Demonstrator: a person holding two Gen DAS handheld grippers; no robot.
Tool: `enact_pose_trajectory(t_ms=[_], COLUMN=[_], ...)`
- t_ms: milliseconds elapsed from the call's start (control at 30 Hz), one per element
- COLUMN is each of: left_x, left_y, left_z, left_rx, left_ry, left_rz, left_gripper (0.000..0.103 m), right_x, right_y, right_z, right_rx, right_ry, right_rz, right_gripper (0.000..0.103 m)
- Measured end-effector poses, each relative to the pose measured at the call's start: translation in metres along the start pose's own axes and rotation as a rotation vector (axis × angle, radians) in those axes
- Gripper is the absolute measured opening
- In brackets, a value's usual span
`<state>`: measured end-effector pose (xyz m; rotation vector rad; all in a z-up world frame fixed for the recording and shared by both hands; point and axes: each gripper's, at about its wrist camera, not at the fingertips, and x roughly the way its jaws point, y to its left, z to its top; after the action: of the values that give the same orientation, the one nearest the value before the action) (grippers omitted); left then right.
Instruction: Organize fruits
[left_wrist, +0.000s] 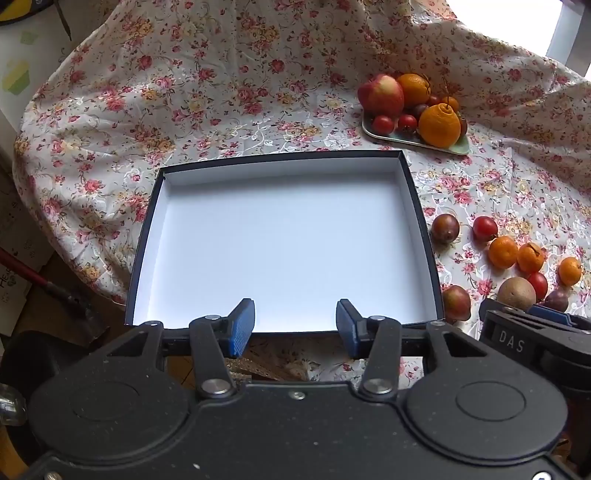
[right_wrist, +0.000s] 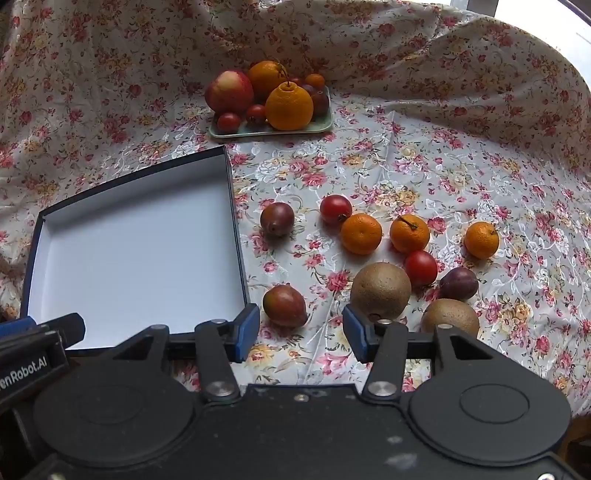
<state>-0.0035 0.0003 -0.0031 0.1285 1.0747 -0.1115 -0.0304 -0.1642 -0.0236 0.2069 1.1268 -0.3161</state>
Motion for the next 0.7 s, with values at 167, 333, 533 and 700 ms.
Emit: enact_pose_trajectory(t_ms=[167, 333, 533, 700], left_x=[0.0023, 0.0016, 0.0026, 0.0023], left_y=[-0.0079, -0.0068, -0.0075, -0.0108], left_z=[-0.0006, 0.0008, 0.0026, 0.0027], left_rx=[0.038, 0.048, 0.063, 0.076], left_ry=[0.031, 0.041, 0.054, 0.053], left_rz=[-0.003, -0.009, -0.01, -0.007], left_gripper=[0.054, 0.054, 0.054, 0.054], right_x=[-0.0035, -0.0009, 0.0014, 0.0013], right_y=[-0.0072, -0.0065, -0.0039, -0.0034], right_z=[0.0047, 0.0029, 0.004, 0.0046], right_rx=[0.011, 0.011, 0.02, 0.018], right_ry=[0.009, 0.017, 0.033, 0.03], right_rz=[0.002, -0.004, -0.003, -0.006], right_gripper=[0.053, 0.053, 0.053, 0.053])
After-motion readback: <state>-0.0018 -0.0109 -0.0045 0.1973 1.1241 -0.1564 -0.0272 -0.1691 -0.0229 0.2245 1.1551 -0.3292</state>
